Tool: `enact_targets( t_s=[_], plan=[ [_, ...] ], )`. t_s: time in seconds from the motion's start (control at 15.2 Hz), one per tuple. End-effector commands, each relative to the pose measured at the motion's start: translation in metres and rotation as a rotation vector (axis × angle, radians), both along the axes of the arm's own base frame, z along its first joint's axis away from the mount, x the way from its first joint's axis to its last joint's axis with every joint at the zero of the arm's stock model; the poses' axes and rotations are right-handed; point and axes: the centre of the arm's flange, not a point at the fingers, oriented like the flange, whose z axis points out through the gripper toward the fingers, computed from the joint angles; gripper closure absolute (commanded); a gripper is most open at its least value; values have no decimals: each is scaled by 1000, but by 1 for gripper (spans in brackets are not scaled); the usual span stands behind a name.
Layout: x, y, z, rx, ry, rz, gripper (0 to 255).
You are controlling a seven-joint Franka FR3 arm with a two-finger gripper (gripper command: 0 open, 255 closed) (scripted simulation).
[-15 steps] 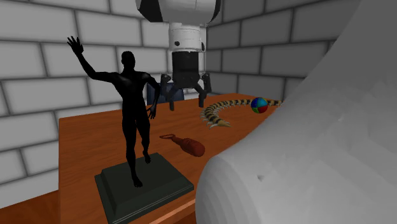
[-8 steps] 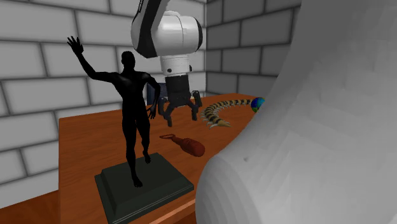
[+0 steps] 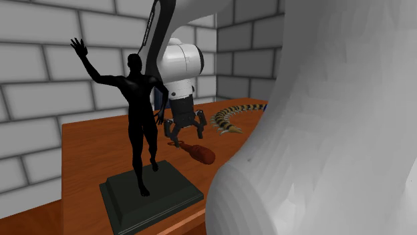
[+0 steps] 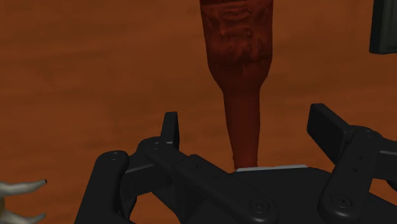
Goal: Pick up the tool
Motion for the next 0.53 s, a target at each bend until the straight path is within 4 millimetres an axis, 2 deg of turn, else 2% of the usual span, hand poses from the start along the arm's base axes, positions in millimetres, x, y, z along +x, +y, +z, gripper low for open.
enact_targets(
  t_s=[0.0, 0.26, 0.33, 0.46],
  plan=[
    [1, 0, -11, -1, 0, 1, 0],
    [1, 0, -25, -1, 0, 1, 0],
    [1, 0, -25, -1, 0, 1, 255],
    [0, 0, -26, -1, 0, 1, 255]
  ],
)
